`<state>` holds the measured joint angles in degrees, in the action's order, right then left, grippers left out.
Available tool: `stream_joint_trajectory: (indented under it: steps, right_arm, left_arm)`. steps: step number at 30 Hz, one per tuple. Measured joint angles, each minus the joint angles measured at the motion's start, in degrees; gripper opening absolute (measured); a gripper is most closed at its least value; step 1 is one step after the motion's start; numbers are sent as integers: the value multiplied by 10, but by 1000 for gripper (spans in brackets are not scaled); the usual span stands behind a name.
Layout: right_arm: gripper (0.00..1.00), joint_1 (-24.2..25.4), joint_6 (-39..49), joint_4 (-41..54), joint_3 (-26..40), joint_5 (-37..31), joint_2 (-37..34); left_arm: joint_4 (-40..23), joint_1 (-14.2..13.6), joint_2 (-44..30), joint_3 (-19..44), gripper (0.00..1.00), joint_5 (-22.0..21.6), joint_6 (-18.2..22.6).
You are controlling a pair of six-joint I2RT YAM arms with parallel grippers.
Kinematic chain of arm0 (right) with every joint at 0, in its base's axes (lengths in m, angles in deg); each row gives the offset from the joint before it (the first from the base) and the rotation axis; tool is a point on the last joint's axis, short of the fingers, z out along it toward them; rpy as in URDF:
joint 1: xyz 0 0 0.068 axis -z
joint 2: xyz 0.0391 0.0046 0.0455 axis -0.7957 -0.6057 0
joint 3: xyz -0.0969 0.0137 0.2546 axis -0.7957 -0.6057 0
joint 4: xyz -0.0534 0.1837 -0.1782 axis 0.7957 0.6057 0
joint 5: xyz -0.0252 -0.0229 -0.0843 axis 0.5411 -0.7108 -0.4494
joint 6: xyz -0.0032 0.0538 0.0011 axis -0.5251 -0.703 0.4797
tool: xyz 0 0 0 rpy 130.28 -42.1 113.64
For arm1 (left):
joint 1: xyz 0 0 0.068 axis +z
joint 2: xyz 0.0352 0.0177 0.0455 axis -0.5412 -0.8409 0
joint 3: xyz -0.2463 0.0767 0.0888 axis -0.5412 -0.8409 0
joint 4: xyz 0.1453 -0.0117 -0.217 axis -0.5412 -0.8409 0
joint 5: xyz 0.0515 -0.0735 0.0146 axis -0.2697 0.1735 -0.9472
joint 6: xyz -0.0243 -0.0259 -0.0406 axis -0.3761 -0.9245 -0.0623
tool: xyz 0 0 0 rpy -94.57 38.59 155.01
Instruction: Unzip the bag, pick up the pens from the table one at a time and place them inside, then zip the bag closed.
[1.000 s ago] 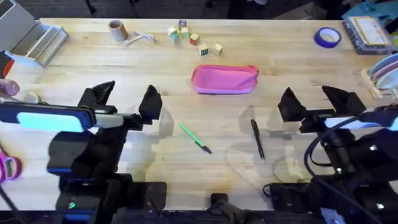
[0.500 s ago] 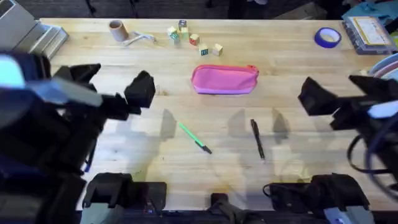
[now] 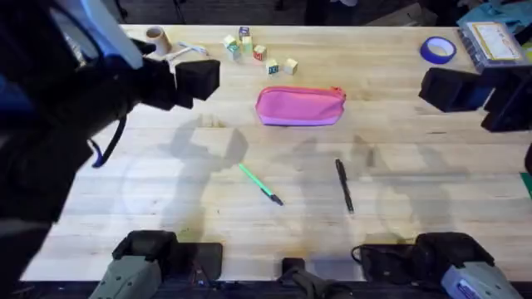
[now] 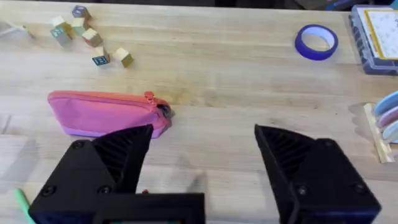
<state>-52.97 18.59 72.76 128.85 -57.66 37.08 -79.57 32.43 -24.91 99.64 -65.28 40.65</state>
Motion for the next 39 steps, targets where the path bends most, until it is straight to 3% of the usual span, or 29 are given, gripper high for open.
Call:
stream_joint_trajectory:
  steps: [8,12,22,26,39]
  right_arm:
    - [998,0,0,5,12,0,-18]
    - [998,0,0,6,12,0,-18]
    - [997,0,0,6,12,0,-18]
    - [997,0,0,6,12,0,-18]
    - [997,0,0,6,12,0,-18]
  left_arm:
    - [-10,0,-40,19,993,20,20]
    - [-13,0,-40,20,993,30,55]
    - [-21,0,-84,22,993,111,294]
    - [0,0,-123,22,993,155,353]
    - [23,0,-186,23,994,216,402]
